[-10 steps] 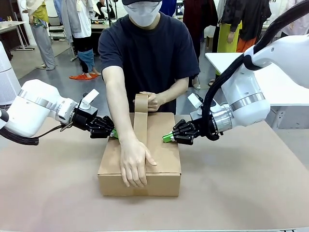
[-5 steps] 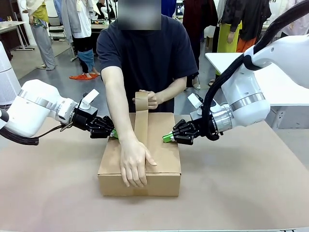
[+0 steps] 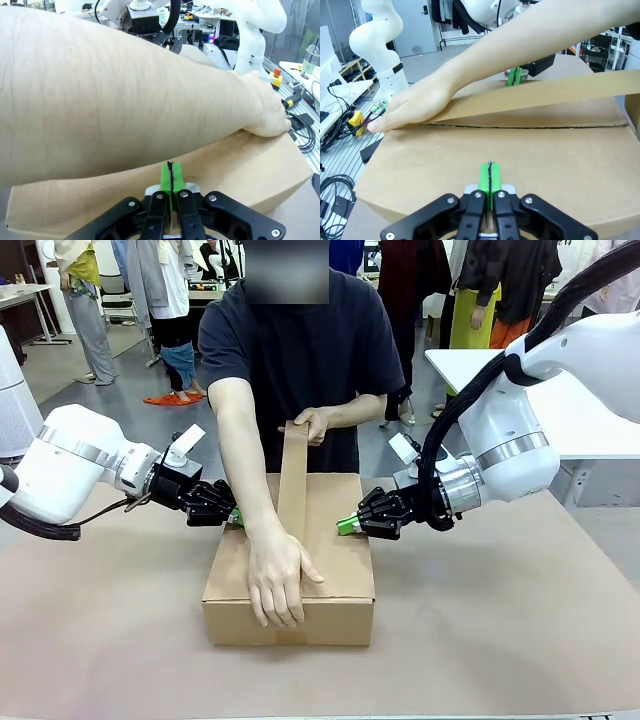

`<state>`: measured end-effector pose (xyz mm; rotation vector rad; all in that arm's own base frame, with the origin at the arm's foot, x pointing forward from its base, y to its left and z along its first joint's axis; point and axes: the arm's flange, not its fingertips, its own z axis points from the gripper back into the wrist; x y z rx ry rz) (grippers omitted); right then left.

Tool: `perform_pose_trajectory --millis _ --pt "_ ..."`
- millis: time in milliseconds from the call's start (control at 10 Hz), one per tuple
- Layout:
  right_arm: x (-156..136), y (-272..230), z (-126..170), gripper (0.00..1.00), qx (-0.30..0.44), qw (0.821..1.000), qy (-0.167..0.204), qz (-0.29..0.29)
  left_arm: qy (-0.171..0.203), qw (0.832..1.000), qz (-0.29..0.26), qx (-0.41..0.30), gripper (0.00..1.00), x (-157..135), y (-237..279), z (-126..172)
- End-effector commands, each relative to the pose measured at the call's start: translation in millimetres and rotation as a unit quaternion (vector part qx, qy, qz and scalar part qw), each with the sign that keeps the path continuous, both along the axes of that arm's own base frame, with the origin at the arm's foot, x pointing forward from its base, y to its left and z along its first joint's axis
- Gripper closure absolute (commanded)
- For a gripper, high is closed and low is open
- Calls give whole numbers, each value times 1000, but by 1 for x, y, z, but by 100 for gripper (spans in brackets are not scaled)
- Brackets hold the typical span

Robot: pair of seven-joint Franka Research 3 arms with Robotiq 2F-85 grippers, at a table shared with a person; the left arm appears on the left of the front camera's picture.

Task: Wrap the clocks to prevent damage.
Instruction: After the human seals the box with tape, release both hands from the side flaps of the Package Box.

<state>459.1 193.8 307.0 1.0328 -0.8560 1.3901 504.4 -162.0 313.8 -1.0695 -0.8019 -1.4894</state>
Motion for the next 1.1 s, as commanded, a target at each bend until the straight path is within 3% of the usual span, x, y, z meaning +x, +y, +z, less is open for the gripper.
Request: perform_pose_trajectory --millis 0,1000 --pt "0 2 -3 99 -3 1000 2 -2 -6 1000 2 6 100 0 -2 -2" --pt "0 2 -3 99 -3 1000 2 -2 -6 1000 2 6 100 0 -2 -2"
